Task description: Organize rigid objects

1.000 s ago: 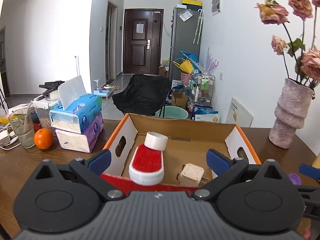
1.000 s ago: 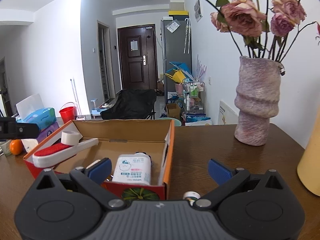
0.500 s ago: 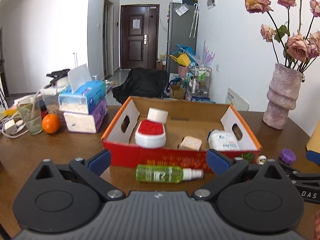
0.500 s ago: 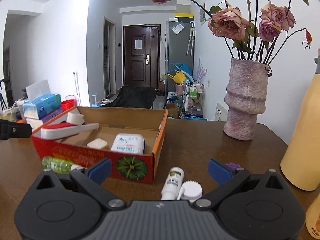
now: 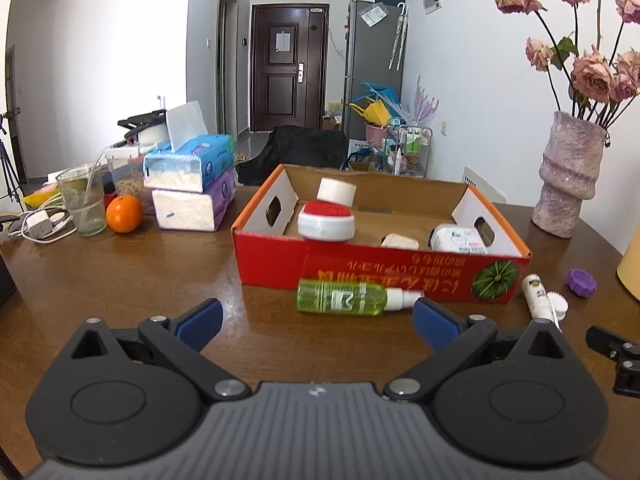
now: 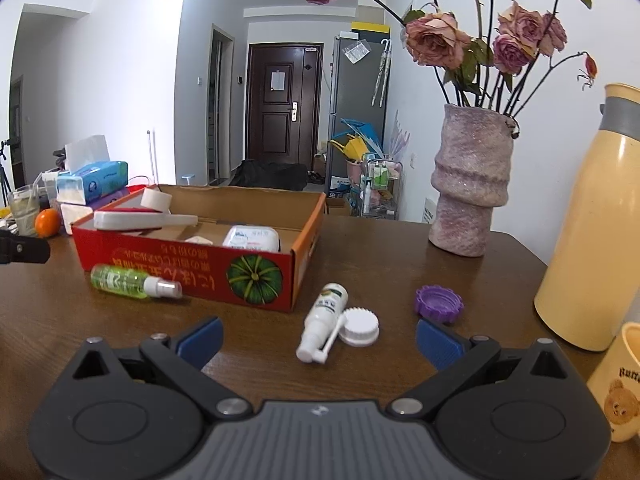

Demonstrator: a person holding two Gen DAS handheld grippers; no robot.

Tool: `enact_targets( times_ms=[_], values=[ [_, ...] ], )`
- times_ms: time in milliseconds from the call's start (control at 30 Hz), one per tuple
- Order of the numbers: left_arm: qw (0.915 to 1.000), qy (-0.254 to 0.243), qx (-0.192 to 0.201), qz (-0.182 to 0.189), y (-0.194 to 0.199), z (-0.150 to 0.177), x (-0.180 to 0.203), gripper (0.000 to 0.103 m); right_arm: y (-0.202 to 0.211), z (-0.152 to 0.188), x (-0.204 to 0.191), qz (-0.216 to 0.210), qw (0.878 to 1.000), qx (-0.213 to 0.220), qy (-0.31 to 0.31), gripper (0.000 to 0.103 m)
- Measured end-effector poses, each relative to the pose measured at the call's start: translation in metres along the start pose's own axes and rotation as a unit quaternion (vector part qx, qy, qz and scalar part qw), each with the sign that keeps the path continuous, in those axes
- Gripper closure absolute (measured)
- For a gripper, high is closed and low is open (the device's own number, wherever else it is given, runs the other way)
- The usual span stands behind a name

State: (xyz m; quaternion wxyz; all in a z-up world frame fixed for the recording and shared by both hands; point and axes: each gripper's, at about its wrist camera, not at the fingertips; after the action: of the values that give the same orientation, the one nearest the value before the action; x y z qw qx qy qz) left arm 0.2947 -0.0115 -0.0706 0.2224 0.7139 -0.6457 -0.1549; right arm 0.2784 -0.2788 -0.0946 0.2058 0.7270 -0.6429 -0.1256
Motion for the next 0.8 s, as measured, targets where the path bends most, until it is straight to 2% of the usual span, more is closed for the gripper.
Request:
enact_targets(
  times_ms=[500, 800],
  values=[
    [0.9999, -0.007, -0.016, 0.003, 0.002, 0.023, -0.005, 0.0, 0.011, 0.021, 0.013, 0.007, 1.0, -0.007, -0.018, 0.0],
    [0.9998, -0.009, -0.016, 0.003, 0.002, 0.023, -0.003, 0.0, 0.011, 0.021, 0.049, 0.03, 0.999, 0.018, -0.024, 0.0]
  ],
)
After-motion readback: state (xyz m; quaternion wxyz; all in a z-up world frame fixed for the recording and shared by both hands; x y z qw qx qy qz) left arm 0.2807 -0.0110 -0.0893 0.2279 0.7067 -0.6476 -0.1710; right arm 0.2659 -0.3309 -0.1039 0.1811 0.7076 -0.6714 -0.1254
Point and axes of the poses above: each gripper's, at about its wrist camera, not at the fingertips, and y roughly against the way its jaws point, x to its right, z to its underside, and after that the axes turned 3 degrees about y, right-handed
